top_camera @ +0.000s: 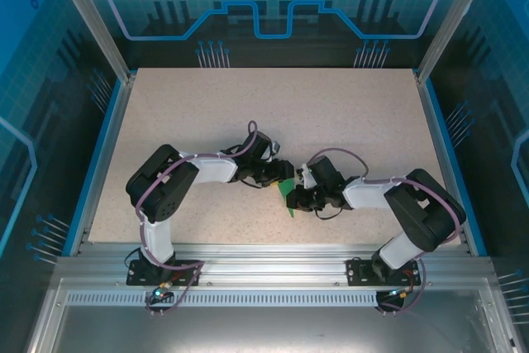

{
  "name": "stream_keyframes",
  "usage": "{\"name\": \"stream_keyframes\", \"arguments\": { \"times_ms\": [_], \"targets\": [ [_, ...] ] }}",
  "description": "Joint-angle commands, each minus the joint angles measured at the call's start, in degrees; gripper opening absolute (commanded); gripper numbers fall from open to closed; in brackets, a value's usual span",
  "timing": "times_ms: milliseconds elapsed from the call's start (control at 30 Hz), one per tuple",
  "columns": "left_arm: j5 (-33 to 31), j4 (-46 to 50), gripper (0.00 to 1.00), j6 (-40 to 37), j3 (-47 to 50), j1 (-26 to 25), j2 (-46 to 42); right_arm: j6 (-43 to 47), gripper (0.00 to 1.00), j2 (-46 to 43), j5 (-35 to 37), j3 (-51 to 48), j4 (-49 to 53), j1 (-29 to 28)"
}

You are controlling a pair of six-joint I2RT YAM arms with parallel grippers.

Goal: Fold a paper plane with a square sheet of paper (pick it up from the middle)
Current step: Fold the wing for the fifth time at the center of the table.

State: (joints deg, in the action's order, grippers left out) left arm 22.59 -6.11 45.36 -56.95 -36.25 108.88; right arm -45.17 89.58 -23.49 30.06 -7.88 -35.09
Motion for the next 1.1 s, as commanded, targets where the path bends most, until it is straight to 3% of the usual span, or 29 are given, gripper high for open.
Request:
{"name": "stream_keyframes", "arguments": {
  "times_ms": [0,200,333,600,933,1067],
  "targets": [
    [-2.3,4.3,0.57,0.5,-0.5,-0.4,1.1,0.1,0.14,-0.2,-0.2,-5.1,6.0,-2.2],
    [-2.1,4.6,0.57,0.8,-1.1,-0.4,1.9,1.6,0.15,-4.8,-1.8,-8.0,8.7,-2.6],
    [-1.7,4.5,0.57,1.0,-1.3,-0.4,1.8,3.8,0.17,-8.5,-1.1,-4.9,16.4,-3.1],
    [-1.0,4.5,0.57,0.8,-1.3,-0.4,1.3,3.0,0.22,-17.1,4.6,1.5,21.8,-3.1],
    [-0.4,5.4,0.57,0.1,-2.6,-0.4,1.8,1.5,0.22,-4.1,0.8,7.2,12.7,-3.1],
    [-0.5,5.6,0.57,0.0,-2.6,-0.4,1.6,1.2,0.20,0.3,2.4,5.4,11.8,-2.7]
  ]
}}
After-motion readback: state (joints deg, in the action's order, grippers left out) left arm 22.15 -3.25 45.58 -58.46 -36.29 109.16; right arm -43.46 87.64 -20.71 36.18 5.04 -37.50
